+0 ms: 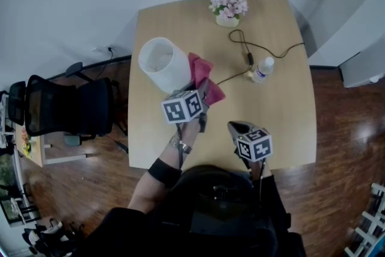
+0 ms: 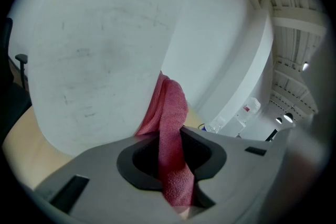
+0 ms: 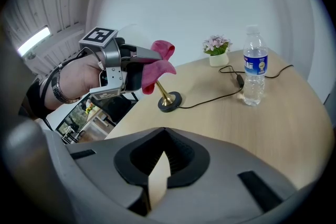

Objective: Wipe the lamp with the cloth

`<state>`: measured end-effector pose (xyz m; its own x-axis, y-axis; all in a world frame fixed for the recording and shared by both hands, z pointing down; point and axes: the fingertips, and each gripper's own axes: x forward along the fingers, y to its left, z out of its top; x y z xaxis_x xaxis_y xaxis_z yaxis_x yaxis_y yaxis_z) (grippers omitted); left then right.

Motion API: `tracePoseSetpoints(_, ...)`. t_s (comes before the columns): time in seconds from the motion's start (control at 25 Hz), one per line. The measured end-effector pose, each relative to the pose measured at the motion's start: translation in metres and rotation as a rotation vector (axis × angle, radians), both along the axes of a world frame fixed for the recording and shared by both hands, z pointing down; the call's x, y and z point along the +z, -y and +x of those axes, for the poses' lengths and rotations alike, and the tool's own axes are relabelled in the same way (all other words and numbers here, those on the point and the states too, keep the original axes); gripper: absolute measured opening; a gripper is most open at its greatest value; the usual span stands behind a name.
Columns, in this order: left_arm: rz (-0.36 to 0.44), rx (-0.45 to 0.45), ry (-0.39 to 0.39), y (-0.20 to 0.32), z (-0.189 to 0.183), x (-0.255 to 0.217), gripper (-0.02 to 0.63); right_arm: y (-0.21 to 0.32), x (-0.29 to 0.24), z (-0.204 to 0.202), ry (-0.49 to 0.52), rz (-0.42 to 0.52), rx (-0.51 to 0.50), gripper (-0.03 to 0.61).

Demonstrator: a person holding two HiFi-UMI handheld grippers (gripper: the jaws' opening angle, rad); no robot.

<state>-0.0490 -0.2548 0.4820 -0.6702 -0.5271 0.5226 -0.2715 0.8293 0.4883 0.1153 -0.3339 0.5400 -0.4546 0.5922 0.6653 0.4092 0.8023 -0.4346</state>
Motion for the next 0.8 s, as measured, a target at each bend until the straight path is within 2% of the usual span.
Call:
tracePoseSetpoints(0.32,-0.046,-0.03,-0.082,-0.004,0.008,0.038,0.098,0.009,-0.001,0.006,-0.005,0.006,0.005,0.005)
tracePoseSetpoints(0.44,-0.071,-0.013,-0.09,0.0,0.017,0.046,0.098,0.014,0.001,0.008,-0.011,0.006,0.002,0.005)
tracePoseSetpoints(0.6,-0.072,0.021,-0.03,0.015,0.024,0.024,0.098,0.021,0.002,0.003,-0.013,0.002,0.0,0.005)
tracePoseSetpoints(0.8,0.048,-0.002,0.097,0.027,0.015,-0.047,0.098,0.021,0.001,-0.004,-0.005,-0.005,-0.018,0.005)
